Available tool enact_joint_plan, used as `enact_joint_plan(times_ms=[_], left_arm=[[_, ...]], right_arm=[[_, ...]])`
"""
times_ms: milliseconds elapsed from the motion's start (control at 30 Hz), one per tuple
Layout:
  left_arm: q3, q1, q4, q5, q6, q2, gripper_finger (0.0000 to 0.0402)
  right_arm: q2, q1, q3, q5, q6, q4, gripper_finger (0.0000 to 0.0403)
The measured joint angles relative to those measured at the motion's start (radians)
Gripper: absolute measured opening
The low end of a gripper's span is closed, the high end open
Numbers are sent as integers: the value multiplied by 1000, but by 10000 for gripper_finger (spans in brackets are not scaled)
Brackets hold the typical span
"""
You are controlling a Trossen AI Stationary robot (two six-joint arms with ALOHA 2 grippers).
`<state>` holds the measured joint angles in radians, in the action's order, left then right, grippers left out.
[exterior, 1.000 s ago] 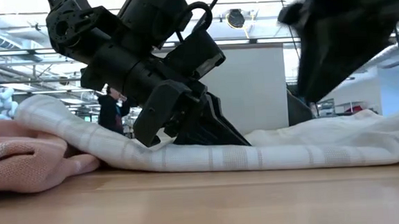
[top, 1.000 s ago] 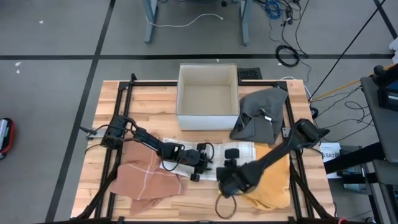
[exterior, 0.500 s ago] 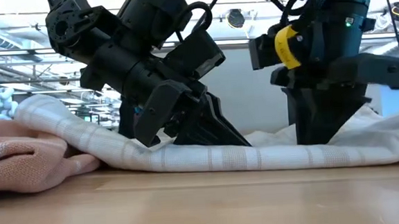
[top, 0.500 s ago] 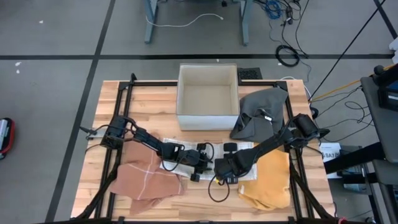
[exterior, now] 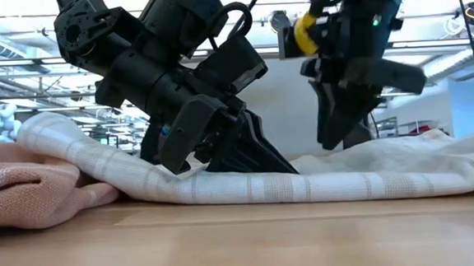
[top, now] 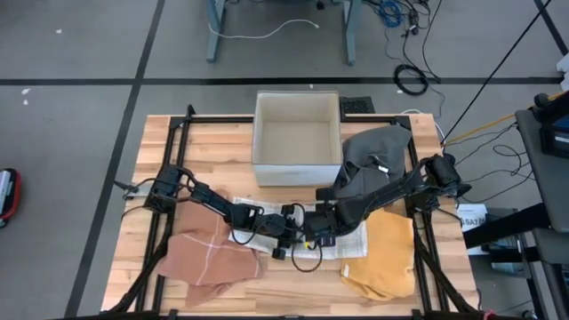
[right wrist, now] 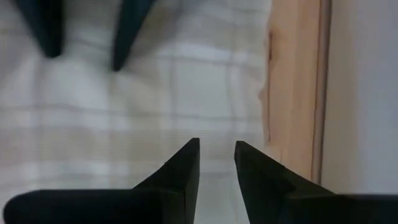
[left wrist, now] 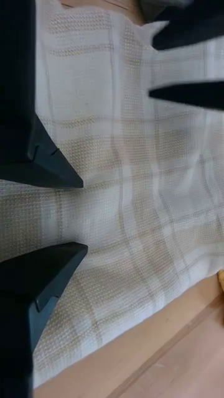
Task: Fold towel
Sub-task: Fold the white patterned towel
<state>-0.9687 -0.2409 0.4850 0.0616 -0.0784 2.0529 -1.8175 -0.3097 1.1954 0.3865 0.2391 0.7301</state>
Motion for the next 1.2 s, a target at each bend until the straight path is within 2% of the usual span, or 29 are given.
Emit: enact_joint_plan(times_ms=[233,367,500,667,900,1067,1200], left_arm=[[0,0,0,0,2,0,163],[0,0,0,0,-1,0,163],[0,3,5,0,-5,0,163],[-3,3,24,1,-9,2,163],[-72,-11,-18,5,-55,3,163],[-123,-21,-62,31,-121,3,163],[-135,-11,-62,44,-142,3,163]], right_arm=[[0,48,-107,-75,4,-142,91],[0,49,-122,-78,15,-153,91],[23,37,-85,-63,12,-120,91],[70,-4,-10,13,61,21,91],[152,-106,10,-22,394,174,91],[207,-248,9,-48,663,258,91],[225,-378,9,-18,866,261,91]])
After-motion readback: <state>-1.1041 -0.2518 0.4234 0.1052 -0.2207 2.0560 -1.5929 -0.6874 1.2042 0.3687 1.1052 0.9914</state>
